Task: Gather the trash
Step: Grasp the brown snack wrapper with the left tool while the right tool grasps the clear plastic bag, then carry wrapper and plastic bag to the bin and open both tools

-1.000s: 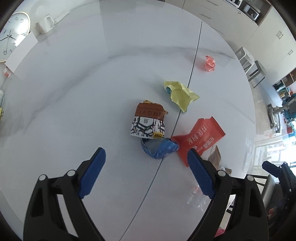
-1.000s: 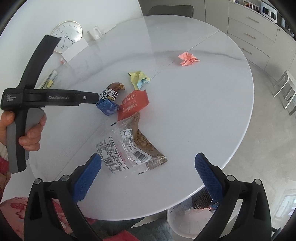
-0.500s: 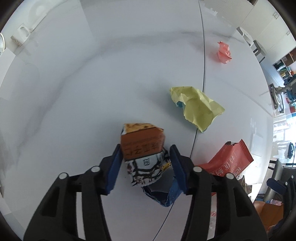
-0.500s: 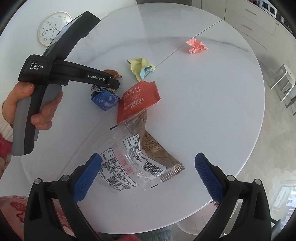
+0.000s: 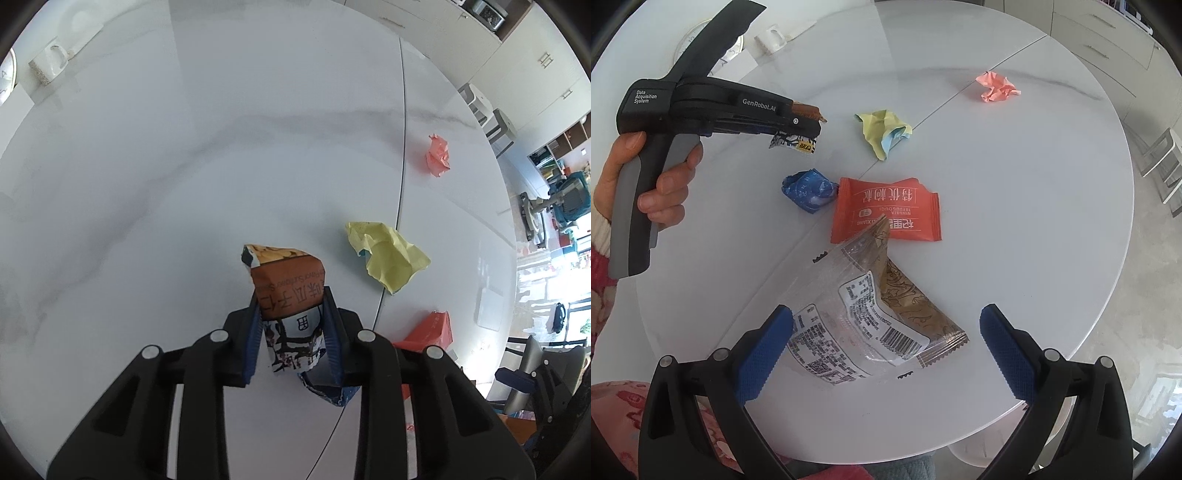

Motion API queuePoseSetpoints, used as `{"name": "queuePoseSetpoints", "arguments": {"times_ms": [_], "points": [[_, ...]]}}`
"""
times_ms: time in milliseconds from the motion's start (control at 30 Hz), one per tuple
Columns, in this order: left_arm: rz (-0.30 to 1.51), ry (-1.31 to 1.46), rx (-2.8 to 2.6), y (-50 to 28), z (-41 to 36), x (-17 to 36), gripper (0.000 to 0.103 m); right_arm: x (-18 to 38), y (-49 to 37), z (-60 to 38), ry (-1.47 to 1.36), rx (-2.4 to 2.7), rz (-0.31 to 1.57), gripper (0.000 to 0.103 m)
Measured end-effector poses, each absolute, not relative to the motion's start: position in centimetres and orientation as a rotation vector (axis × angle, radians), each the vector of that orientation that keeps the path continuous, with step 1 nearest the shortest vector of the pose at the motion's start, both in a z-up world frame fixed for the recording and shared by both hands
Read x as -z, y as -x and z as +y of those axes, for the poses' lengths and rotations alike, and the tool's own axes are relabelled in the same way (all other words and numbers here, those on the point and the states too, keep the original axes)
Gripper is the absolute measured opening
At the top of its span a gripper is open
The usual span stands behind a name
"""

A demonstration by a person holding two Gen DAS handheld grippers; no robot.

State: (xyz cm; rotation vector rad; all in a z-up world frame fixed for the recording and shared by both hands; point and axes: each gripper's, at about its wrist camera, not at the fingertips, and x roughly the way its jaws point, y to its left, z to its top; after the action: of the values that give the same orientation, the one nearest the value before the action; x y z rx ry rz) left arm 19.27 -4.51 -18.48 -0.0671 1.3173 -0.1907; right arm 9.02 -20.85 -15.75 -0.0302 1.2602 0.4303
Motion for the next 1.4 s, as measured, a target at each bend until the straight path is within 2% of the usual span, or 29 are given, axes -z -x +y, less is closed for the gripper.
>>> {"name": "queuePoseSetpoints", "arguments": {"times_ms": [367,433,467,533,567,600,700,800,1100,1267,1400], "points": [[1.305,0.099,0.143,-16.4,-3.4,16.3,0.029,18.1,-8.4,-16.6,0.259,-0.521,1.257,0.100],[1.296,0.100,0.141,-15.9,-3.2,15.9,0.029,18.4,-8.5,-16.2,0.261,-0.537,1.264,0.087],[1.292,0.102,0.141,-15.7,-3.2,15.8,0.029,18.5,-8.6,-16.0,0.258,-0.545,1.278,0.076],[1.288,0.103,0.141,-15.4,-3.3,15.5,0.029,18.3,-8.7,-15.9,0.262,-0.544,1.272,0.070],[1.286,0.102,0.140,-15.2,-3.3,15.4,0.029,18.2,-9.0,-15.9,0.260,-0.545,1.270,0.063],[1.283,0.101,0.140,-15.0,-3.2,15.2,0.029,18.0,-9.0,-15.9,0.258,-0.546,1.268,0.051],[1.277,0.098,0.140,-14.7,-3.2,14.8,0.029,17.4,-9.2,-16.5,0.213,-0.549,1.269,0.043],[1.269,0.089,0.139,-14.3,-3.2,14.3,0.029,16.8,-8.9,-17.2,0.167,-0.553,1.259,0.040],[1.250,0.051,0.173,-11.9,-5.4,12.5,0.029,13.6,-7.9,-23.3,-0.024,-0.518,1.195,0.040],[1.244,-0.028,0.284,-9.1,-10.6,11.4,0.029,12.3,-4.8,-30.5,-0.123,-0.390,1.172,0.040],[1.267,-0.101,0.434,-6.4,-17.3,11.7,0.029,13.7,-2.6,-36.8,-0.159,-0.270,1.200,0.040]]}}
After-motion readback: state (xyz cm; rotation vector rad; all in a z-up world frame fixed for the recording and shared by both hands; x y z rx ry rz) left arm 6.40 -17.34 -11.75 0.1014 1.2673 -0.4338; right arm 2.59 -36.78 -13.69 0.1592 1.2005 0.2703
